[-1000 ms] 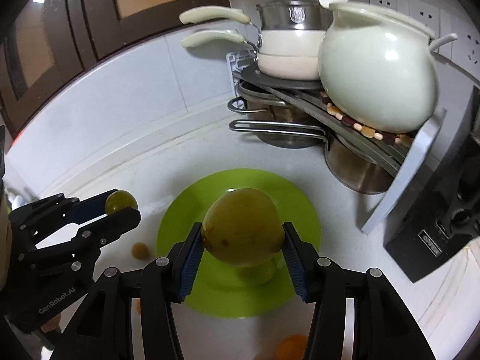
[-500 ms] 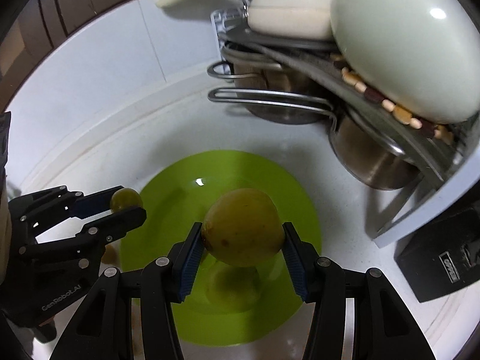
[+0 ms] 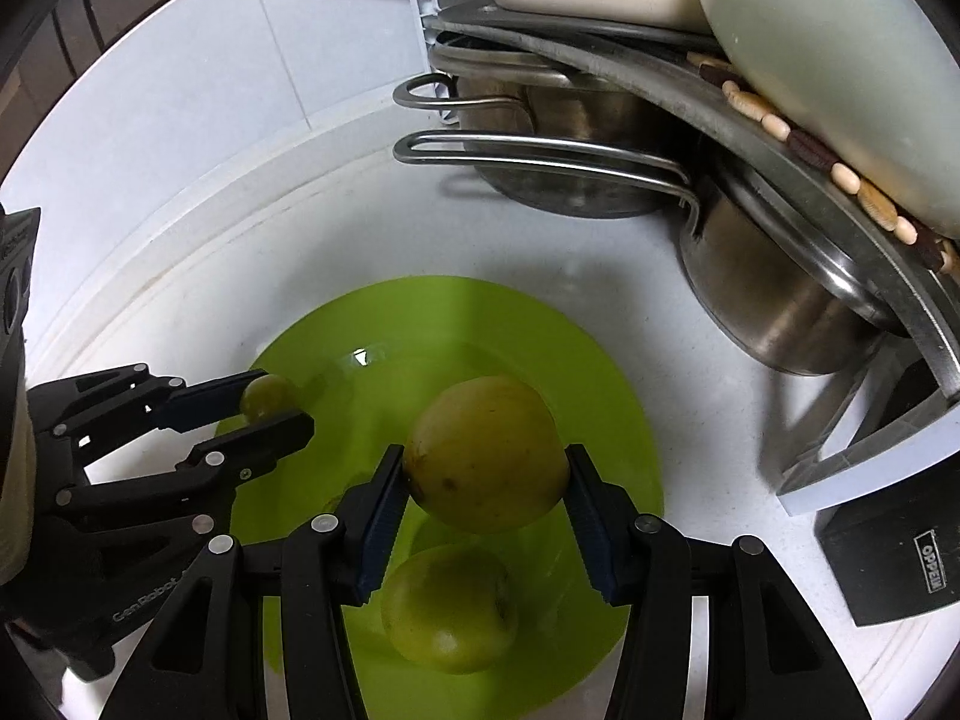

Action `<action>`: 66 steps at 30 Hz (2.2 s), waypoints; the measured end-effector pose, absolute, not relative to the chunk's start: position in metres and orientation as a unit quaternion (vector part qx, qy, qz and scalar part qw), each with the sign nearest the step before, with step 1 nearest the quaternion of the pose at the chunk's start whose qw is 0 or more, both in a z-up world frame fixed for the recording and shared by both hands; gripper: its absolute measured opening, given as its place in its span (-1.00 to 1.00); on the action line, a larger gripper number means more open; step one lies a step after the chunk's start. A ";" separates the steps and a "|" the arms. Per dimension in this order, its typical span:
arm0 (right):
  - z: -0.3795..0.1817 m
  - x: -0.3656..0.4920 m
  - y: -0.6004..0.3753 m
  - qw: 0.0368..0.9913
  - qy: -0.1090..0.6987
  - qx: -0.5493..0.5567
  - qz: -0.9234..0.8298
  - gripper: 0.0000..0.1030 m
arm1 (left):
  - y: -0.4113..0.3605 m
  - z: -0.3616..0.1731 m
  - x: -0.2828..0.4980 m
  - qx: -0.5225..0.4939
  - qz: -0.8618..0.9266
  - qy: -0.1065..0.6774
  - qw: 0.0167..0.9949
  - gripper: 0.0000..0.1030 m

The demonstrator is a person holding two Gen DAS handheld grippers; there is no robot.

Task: Organize fruits
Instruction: 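Carry the lime and yellow pomelo over the green plate and release both, then withdraw both open grippers from the plate toward the loose fruits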

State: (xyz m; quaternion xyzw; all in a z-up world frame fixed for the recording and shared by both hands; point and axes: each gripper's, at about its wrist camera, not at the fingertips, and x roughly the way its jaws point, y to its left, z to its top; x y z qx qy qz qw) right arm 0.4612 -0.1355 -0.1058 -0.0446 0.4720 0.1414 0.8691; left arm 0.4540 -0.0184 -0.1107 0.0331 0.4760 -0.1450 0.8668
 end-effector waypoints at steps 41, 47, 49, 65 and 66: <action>-0.010 0.285 -0.153 0.946 0.302 -0.028 0.111 0.54 | 0.009 0.007 0.270 0.000 -0.075 0.331 0.941 0.58; -0.014 0.257 -0.158 0.949 0.298 -0.036 0.095 0.54 | 0.005 0.007 0.240 0.018 -0.061 0.316 0.947 0.66; -0.016 0.249 -0.160 0.950 0.297 -0.038 0.089 0.54 | 0.004 0.008 0.232 0.025 -0.055 0.310 0.949 0.66; -0.049 0.195 -0.194 0.951 0.305 0.006 0.047 0.54 | -0.006 -0.026 0.178 0.006 -0.045 0.308 0.950 0.71; -0.053 0.194 -0.195 0.949 0.311 0.009 0.049 0.54 | -0.007 -0.030 0.175 0.010 -0.040 0.306 0.951 0.71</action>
